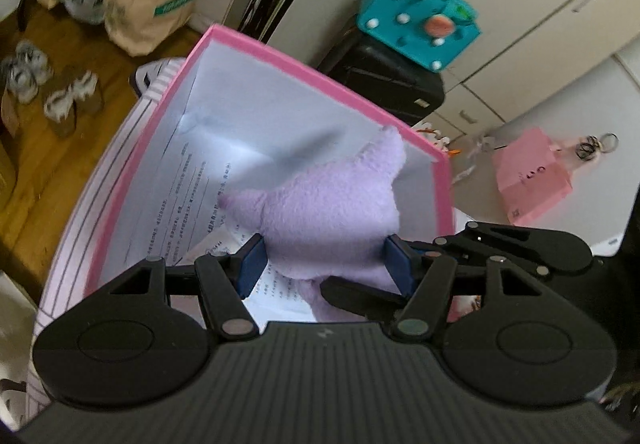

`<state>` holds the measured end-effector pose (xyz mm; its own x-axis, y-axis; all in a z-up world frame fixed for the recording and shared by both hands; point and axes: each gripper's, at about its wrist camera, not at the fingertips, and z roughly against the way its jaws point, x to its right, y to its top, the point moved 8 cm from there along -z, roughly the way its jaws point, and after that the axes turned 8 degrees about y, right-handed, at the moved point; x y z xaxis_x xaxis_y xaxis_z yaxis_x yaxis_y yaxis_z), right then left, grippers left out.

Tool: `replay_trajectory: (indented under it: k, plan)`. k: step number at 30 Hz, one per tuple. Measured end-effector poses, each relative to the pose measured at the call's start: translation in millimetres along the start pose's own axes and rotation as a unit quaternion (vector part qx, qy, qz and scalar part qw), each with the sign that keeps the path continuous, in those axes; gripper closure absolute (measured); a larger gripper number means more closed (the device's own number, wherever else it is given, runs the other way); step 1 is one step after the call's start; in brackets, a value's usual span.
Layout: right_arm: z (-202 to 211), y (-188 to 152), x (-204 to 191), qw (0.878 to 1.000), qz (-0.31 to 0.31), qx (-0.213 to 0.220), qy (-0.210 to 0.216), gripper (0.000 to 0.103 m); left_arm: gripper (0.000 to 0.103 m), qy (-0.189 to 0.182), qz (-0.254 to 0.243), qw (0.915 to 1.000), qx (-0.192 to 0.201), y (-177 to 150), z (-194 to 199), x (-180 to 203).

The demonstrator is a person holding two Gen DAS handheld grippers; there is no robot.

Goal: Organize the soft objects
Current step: 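Carry the lilac plush with both grippers and lower it into the pink box, then open both grippers to release the lilac plush inside the box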

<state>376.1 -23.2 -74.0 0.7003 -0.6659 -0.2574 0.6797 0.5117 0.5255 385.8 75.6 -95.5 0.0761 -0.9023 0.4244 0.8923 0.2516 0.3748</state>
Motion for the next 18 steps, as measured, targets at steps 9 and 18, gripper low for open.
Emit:
replay_trajectory:
  k: [9, 18]
  plan:
    - [-18.9, 0.5, 13.9, 0.995, 0.065, -0.035, -0.070, 0.064, 0.044, -0.005, 0.017, 0.9992, -0.036, 2.7, -28.1, -2.8]
    - [-0.3, -3.5, 5.9, 0.986, 0.109, -0.006, -0.126, 0.057, 0.044, 0.005, 0.003, 1.0000, -0.005, 1.8, -15.6, -5.1]
